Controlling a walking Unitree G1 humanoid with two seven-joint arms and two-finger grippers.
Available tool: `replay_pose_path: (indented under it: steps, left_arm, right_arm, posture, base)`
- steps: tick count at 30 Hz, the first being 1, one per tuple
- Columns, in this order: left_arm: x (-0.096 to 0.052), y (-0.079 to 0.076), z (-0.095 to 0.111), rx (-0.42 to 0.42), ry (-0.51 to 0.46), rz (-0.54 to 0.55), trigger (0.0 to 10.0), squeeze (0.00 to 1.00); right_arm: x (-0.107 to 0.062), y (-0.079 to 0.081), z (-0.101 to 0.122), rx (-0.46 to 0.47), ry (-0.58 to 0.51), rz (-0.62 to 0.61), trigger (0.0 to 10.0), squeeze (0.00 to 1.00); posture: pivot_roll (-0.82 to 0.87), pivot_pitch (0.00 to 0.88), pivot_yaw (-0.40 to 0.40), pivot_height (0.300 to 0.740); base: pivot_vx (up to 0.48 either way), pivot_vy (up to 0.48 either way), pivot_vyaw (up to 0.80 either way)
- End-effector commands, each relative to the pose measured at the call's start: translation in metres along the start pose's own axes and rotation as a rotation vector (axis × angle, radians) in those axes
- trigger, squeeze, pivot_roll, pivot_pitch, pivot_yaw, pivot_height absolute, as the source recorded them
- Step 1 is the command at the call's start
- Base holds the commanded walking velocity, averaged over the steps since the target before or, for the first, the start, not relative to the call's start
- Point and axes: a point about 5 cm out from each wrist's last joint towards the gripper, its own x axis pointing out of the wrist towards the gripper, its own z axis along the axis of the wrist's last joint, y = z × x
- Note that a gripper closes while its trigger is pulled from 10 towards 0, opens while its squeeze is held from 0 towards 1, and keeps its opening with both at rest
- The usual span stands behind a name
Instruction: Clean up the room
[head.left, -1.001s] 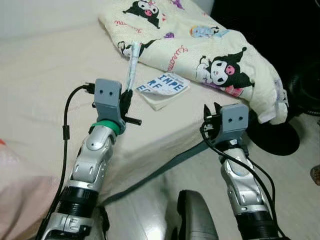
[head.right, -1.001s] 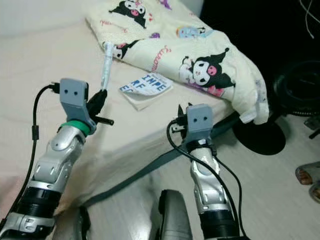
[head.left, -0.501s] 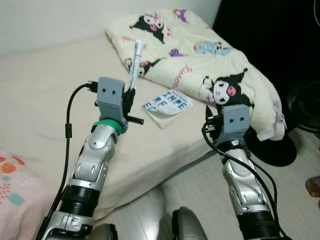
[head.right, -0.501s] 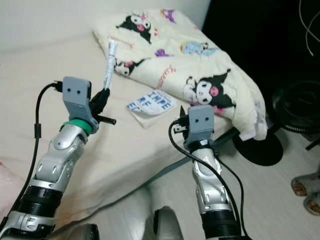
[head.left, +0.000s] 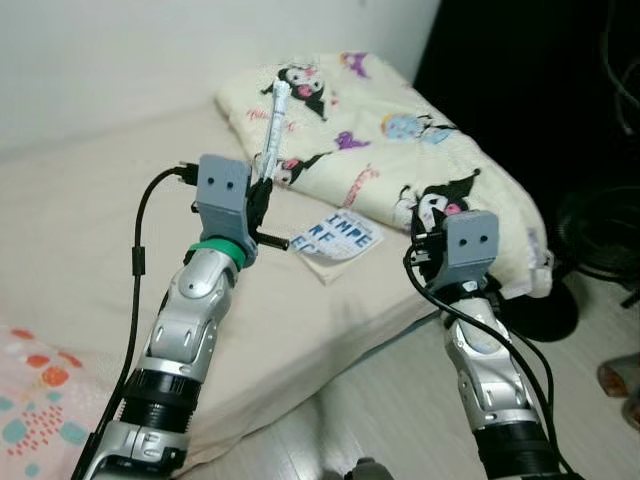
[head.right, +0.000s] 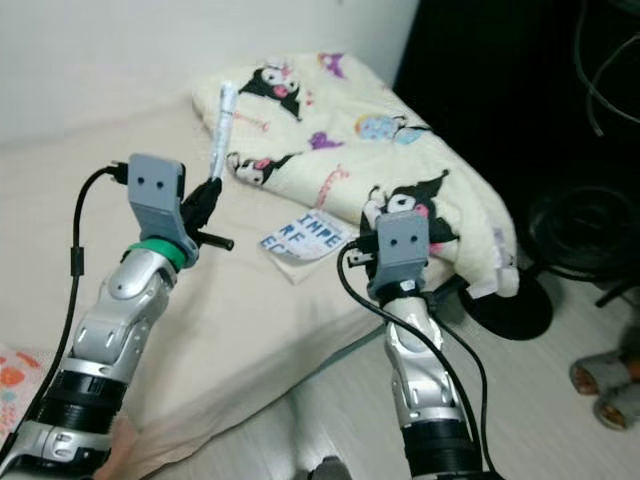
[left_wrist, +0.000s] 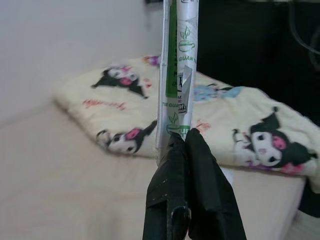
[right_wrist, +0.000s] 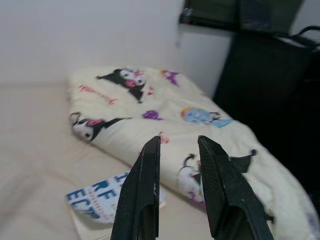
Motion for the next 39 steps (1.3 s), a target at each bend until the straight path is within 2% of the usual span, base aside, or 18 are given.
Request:
replay_pose_path:
  steps: [1, 39]
  left_arm:
    - [-0.0040, -0.0021, -0.0074, 0.020, 0.024, -0.019, 10.0, 0.00]
    - [-0.0066, 0.0005, -0.0127, 0.016, 0.032, -0.029, 10.0, 0.00]
  right_arm:
    - [-0.0063, 0.0024, -0.0100, 0.014, 0.035, -0.001, 10.0, 0.00]
    - [-0.0057, 0.0070, -0.0130, 0.020, 0.033, 0.006, 10.0, 0.00]
  posture:
    - [-0.09, 0.009, 0.035, 0.714]
    - [-0.08, 0.011, 0.043, 0.714]
  base:
    - [0.000, 0.000, 0.00]
    - [0.000, 0.000, 0.00]
